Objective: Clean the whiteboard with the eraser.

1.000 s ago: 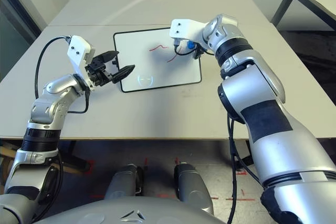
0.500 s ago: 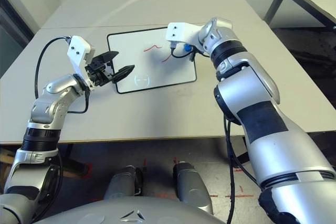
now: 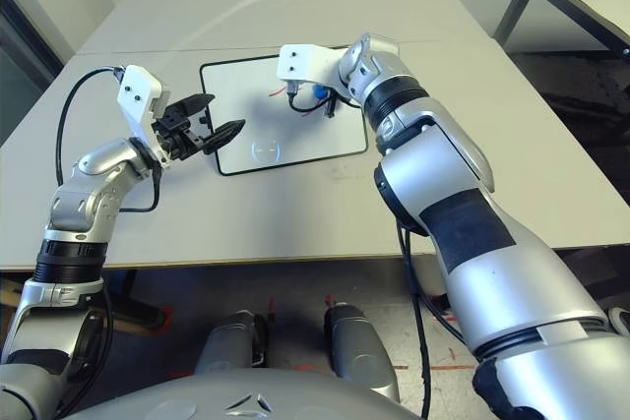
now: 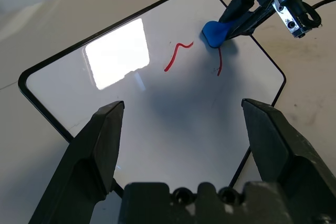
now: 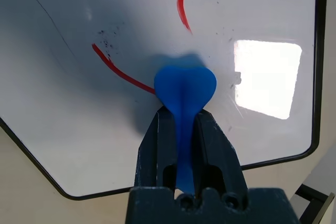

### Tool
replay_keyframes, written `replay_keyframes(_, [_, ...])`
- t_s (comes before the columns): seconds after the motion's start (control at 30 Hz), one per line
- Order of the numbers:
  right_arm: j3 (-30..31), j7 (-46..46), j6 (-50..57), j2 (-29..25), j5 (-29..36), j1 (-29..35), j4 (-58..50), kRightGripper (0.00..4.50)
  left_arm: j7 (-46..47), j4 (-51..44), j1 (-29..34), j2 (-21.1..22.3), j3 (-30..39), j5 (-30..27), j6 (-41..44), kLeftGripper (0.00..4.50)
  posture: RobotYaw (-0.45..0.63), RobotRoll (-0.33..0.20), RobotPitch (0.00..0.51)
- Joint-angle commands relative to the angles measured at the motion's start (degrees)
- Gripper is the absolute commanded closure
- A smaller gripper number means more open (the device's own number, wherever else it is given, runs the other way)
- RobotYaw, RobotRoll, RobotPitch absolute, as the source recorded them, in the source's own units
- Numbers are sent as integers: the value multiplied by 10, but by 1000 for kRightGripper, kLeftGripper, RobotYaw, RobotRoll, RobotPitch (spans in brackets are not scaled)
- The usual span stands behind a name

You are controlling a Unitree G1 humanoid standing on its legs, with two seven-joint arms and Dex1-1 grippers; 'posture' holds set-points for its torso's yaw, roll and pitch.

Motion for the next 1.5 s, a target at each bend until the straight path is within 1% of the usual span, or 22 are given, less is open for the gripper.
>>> replay_keyframes(0.03, [5,4,-2,8,-3,8,6,4306,3,-5,8,4,8,3,1,0,9,0,66])
replay_keyframes(0.47, [26,4,-3,-55,-24,33,14,4321,2,4,1,1,5,4,-2,0,-12,0,65])
replay_keyframes(0.7, [36,4,-8,-71,-30,43,12,4323,-1,9,-2,2,4,4,-4,0,-19,0,65])
replay_keyframes(0.83, [28,0,-5,-62,-21,41,10,4323,-1,11,-3,3,4,5,-4,0,-22,0,66])
replay_keyframes(1.03, [15,-4,-1,-31,-7,29,4,4325,1,14,-3,1,3,6,-5,0,-19,0,67])
replay_keyframes(1.5, [13,-9,-2,18,-9,26,2,4334,7,9,8,1,9,4,-7,0,7,0,66])
